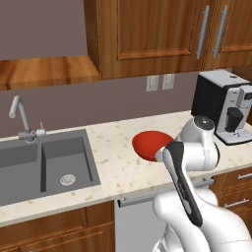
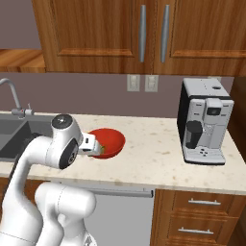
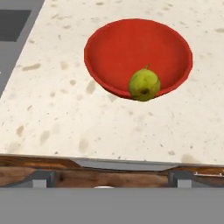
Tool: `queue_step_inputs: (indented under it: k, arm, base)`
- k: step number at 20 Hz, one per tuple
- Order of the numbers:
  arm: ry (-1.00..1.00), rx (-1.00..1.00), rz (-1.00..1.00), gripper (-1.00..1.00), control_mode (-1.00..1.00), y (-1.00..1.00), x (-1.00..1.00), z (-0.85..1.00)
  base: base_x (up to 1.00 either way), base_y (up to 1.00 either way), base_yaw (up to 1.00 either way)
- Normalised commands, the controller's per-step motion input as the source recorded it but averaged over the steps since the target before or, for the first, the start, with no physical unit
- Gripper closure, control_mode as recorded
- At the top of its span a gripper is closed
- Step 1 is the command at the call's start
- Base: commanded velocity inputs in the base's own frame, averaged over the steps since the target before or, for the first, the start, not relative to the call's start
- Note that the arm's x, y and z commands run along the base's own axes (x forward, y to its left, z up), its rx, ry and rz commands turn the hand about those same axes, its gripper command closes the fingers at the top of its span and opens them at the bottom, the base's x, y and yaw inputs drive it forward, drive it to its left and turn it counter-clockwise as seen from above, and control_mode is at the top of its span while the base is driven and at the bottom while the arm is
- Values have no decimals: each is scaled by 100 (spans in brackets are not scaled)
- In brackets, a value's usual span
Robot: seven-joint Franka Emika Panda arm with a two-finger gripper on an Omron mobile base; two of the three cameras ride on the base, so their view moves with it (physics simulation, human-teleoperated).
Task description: Pick the pears from the cabinet and place them in one bowl. Pick the banana from the sink and place it in the other bowl.
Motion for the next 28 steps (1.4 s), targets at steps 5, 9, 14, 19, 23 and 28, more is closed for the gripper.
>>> queue_step_inputs:
  k: [5, 9, 14, 19, 23, 28]
  arm:
    - [0, 5, 0, -100, -100, 47, -54, 33]
    - [-3, 0, 0, -100, -100, 12, -39, 2]
    - [-1, 0, 0, -100, -100, 8, -51, -3]
    - [0, 0, 0, -100, 100, 0, 0, 0]
    - [0, 0, 0, -100, 100, 0, 0, 0]
    - [0, 0, 0, -100, 100, 0, 0, 0]
  base:
    - [0, 0, 0]
    - [0, 0, 0]
    - [0, 0, 0]
    - [-79, 35, 0]
    - [-32, 95, 0]
    - [-9, 100, -3]
